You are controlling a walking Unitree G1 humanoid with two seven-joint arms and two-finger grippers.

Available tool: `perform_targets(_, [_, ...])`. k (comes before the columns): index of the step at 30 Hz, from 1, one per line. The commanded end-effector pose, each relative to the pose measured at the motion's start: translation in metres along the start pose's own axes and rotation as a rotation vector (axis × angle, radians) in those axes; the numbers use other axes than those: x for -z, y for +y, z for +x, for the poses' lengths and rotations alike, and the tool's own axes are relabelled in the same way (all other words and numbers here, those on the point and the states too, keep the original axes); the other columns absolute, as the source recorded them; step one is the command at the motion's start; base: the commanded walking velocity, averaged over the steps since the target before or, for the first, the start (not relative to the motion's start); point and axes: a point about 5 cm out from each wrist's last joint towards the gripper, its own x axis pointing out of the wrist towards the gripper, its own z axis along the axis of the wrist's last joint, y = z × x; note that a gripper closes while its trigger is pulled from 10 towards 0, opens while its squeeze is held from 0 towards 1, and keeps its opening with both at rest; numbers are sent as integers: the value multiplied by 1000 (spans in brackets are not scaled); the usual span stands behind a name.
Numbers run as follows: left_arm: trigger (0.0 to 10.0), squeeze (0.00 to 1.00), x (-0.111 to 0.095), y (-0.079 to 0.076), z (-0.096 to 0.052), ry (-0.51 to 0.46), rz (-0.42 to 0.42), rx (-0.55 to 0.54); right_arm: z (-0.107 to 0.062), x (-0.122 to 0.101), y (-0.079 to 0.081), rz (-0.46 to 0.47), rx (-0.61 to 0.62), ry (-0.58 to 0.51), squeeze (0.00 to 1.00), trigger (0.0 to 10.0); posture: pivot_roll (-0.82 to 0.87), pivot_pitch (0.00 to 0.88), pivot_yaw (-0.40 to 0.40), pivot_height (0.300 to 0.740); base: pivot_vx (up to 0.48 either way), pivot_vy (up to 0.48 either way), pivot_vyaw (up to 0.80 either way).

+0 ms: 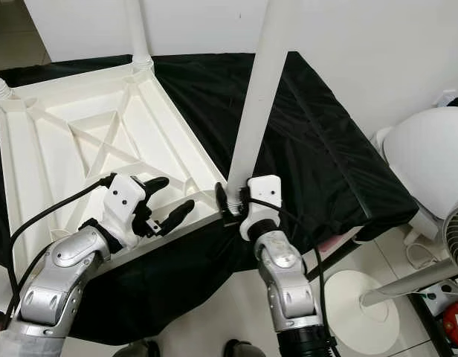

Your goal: Building children table

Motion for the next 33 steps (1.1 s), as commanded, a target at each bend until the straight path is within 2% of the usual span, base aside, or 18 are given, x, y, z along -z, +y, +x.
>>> perform_targets(1, [10000,0,2,1,-1,21,2,-68,-2,-2,-1,5,-38,-13,0,10000,60,125,-32,740,0,0,0])
perform_targets(3, [10000,0,1,-4,-2,23,7,-23,-2,-5,-12,-25,-103,-16,0,10000,62,127,-33,740,0,0,0])
perform_targets(8, [10000,0,0,-8,-2,20,1,16,-1,-7,-22,-55,-143,-18,0,10000,63,129,-33,740,0,0,0])
perform_targets(10, [10000,0,1,-13,-2,25,8,49,1,-11,-28,-81,-210,-34,0,10000,66,134,-32,740,0,0,0])
perform_targets(16, [10000,0,2,-18,-1,34,13,81,8,-14,-34,-118,-309,-32,0,10000,67,135,-28,740,0,0,0])
perform_targets(18, [10000,0,1,-20,0,37,0,91,16,-12,-35,-139,-402,-5,0,10000,71,130,-27,740,0,0,0])
perform_targets(20, [10000,0,1,-20,1,37,-1,90,19,-11,-36,-148,-418,1,0,10000,75,128,-29,740,0,0,0])
perform_targets(21, [10000,0,1,-21,0,36,-2,89,21,-10,-36,-151,-434,5,0,6314,77,126,-30,740,0,0,0])
perform_targets(23, [10000,0,1,-21,0,36,-3,89,22,-10,-36,-153,-447,8,0,6314,80,124,-32,740,0,0,0])
perform_targets(24, [10000,0,0,-21,0,36,-1,87,23,-9,-36,-156,-461,12,0,1647,83,123,-36,740,0,0,0])
perform_targets(26, [10000,0,0,-21,0,36,-1,87,23,-9,-36,-156,-461,12,0,1647,83,123,-36,740,0,0,0])
perform_targets(27, [10000,0,0,-21,0,35,0,83,25,-7,-36,-160,-470,19,0,0,87,120,-40,740,0,0,0])
perform_targets(33, [10000,0,0,-21,0,33,1,71,25,-2,-37,-166,-491,36,0,0,91,117,-51,740,0,0,0])
